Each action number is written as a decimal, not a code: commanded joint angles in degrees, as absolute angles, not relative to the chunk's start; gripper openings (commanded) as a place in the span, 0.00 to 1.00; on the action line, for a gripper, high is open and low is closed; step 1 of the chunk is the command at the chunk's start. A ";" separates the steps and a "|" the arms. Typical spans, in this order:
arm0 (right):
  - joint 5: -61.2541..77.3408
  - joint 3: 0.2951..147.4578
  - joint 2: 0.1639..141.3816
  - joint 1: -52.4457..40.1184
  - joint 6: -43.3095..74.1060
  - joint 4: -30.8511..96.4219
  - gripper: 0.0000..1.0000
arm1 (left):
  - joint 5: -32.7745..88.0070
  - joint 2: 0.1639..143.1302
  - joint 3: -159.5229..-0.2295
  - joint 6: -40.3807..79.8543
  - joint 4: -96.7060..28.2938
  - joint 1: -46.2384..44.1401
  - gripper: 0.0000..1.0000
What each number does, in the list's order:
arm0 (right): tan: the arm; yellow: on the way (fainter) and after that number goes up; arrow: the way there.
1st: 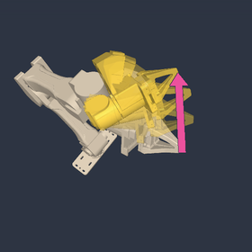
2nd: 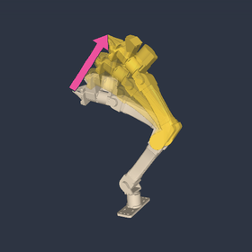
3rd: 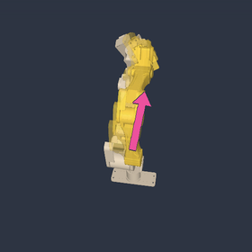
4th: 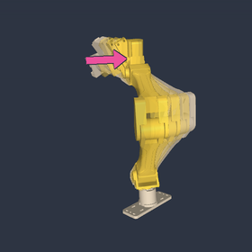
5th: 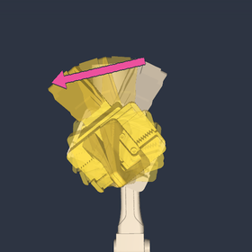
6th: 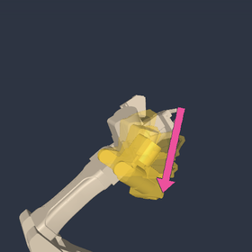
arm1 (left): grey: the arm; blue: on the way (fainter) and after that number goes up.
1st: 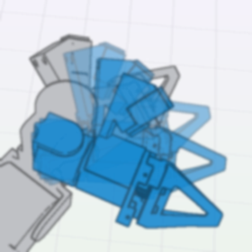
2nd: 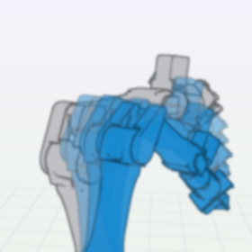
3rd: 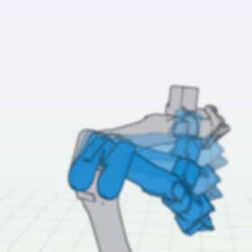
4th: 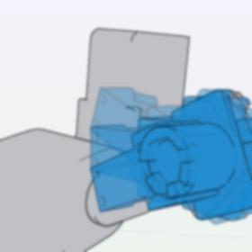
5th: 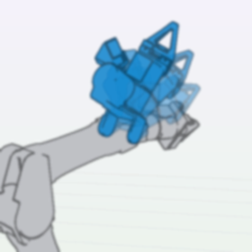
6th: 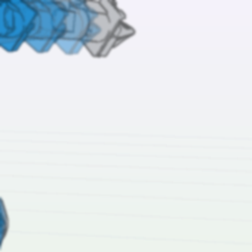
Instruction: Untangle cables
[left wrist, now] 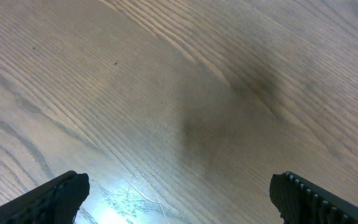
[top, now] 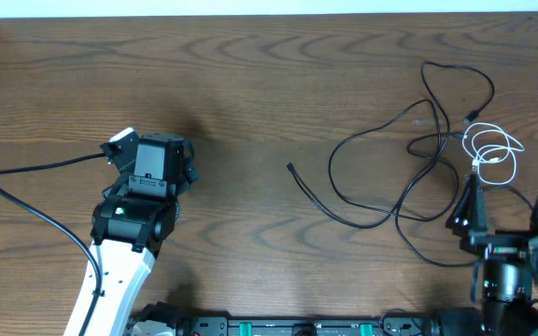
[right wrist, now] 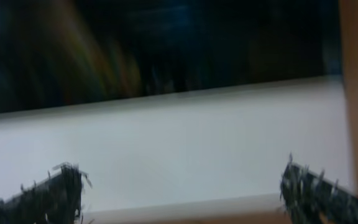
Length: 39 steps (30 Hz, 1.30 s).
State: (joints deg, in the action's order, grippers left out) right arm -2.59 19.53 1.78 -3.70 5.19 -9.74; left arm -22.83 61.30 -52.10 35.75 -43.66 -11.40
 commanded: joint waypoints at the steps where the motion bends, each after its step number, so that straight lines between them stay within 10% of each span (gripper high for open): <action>1: 1.74 13.08 0.32 -5.15 0.05 -19.29 0.99 | -24.03 61.14 -51.88 35.27 -43.90 -11.27 0.98; 39: 1.67 0.34 1.26 -5.30 0.75 4.27 0.99 | -24.03 61.14 -51.88 35.27 -43.90 -11.27 0.98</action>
State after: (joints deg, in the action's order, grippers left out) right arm 1.72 0.38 1.19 -4.84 1.65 3.97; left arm -22.85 61.30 -52.10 35.75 -43.64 -11.40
